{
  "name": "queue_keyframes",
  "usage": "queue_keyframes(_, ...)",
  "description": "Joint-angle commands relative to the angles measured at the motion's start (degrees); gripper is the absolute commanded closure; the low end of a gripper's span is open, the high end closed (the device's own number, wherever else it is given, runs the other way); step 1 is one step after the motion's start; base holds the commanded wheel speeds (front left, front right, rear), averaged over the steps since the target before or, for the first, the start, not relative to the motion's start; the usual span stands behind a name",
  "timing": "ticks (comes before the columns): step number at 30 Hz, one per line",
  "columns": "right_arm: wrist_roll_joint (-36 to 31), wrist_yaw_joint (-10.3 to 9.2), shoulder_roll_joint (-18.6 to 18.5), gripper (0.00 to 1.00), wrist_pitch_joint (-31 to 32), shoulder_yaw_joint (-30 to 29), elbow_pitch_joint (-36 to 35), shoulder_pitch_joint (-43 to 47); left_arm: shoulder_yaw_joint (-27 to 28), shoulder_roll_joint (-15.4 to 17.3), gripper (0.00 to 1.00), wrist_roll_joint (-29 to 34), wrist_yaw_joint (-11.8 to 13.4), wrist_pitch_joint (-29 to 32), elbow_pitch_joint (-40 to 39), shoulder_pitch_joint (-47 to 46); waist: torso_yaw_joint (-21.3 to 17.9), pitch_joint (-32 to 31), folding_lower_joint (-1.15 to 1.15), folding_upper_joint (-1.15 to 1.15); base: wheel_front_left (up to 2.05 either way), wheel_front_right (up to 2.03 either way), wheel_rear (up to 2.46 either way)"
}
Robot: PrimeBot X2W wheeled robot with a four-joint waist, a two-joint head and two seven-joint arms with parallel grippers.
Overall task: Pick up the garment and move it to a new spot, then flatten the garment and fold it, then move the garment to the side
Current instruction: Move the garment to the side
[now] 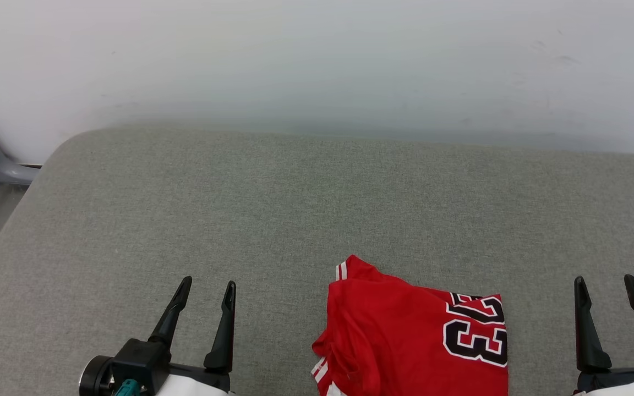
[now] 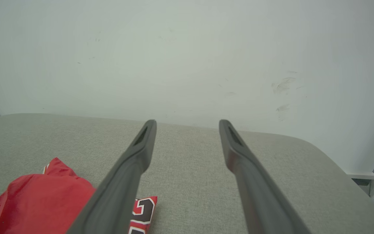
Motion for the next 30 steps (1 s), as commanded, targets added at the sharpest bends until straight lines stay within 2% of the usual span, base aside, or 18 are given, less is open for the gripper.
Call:
queue_keyframes(1, 0.2, -0.07, 0.1, 0.00, 0.2, 0.1, -0.3, 0.4, -0.1, -0.1, 0.00, 0.2, -0.1, -0.1, 0.0, -0.6, 0.0, 0.1, 0.00, 0.00, 0.00, 0.00, 0.00)
queue_keyframes(16, 1.8, -0.07, -0.7, 0.00, 2.0, 0.9, 0.6, 0.9, -0.9, -0.1, 0.00, 0.8, -0.1, -0.1, 0.5, -0.4, 0.2, 0.0, 0.00, 0.00, 0.00, 0.00, 0.00)
queue_keyframes(22, 7.1, -0.06, -2.5, 0.00, 14.8, 3.6, 2.6, 0.8, -1.4, 0.2, 0.00, 1.0, -0.1, -0.1, 0.8, -0.7, 0.5, 0.6, 0.00, 0.00, 0.00, 0.00, 0.00)
queue_keyframes(27, 11.7, -0.05, -5.4, 0.00, 30.8, 5.8, 0.4, -0.3, -1.9, 0.4, 0.00, 1.1, -0.1, -0.1, 1.4, -1.4, 1.0, 1.7, 0.00, 0.00, 0.00, 0.00, 0.00)
queue_keyframes(30, 14.1, -0.05, -5.5, 0.00, 40.6, 5.3, -1.0, -1.7, -2.4, 0.4, 0.00, 1.2, -0.1, -0.1, 1.6, -2.0, 1.6, 2.7, 0.00, 0.00, 0.00, 0.00, 0.00)
